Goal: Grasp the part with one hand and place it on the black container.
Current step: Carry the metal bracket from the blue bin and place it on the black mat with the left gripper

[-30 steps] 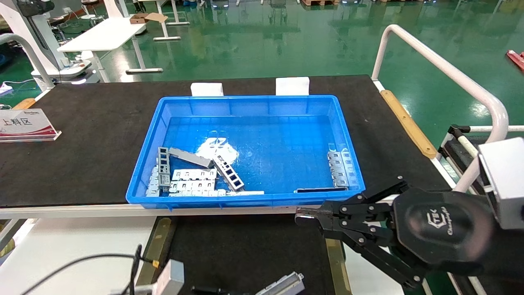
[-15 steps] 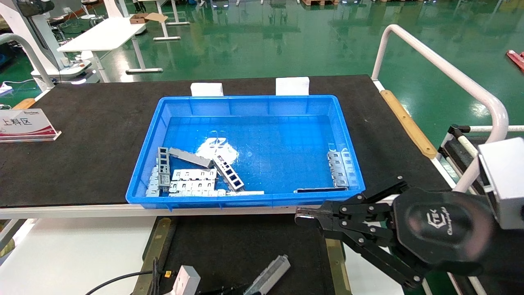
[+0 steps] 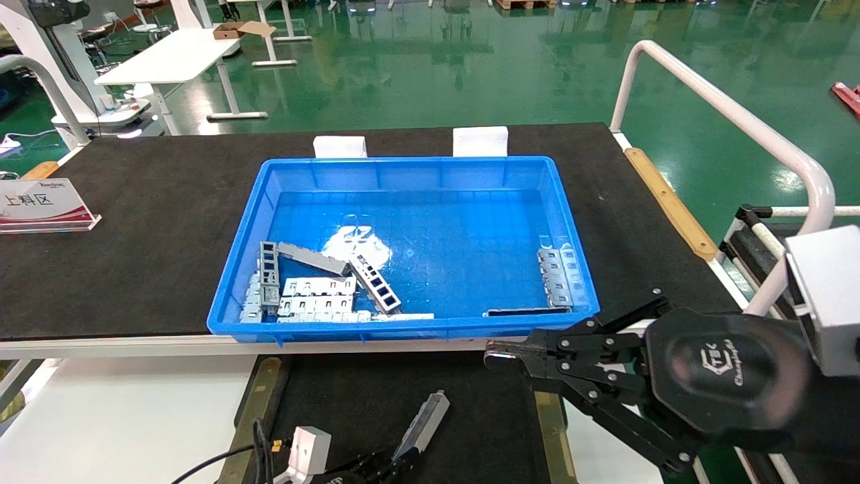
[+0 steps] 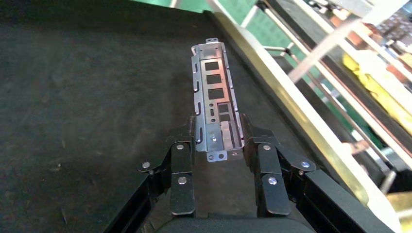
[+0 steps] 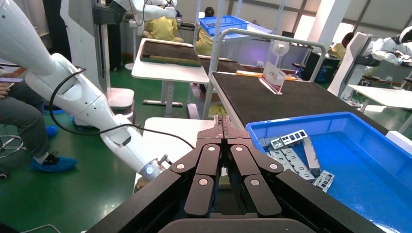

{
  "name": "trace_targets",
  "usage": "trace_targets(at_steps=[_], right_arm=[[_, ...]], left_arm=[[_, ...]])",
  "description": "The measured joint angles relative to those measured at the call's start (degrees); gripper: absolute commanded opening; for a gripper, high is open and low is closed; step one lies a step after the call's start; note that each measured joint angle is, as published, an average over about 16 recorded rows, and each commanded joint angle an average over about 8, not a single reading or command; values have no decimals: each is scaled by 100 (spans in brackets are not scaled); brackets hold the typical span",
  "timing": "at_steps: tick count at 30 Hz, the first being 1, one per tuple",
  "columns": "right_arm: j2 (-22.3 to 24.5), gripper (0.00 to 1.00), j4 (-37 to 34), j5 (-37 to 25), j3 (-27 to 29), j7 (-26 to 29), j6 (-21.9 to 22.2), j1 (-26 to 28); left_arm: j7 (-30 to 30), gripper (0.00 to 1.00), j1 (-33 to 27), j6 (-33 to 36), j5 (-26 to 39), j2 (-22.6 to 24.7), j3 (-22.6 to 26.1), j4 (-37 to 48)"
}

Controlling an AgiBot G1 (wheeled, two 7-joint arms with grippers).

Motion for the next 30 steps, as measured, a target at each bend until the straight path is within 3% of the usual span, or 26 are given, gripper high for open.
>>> trace_targets(at_steps=[14,30], right_arm=[[1,0,0,2,-3,-1,1,1],[2,0,0,4,-5,-3,2,1]], left_arm=[[594,0,287,-1390,-413,738,-751,-216],[1520,0,562,-1824,-710,1471,-1792,34]])
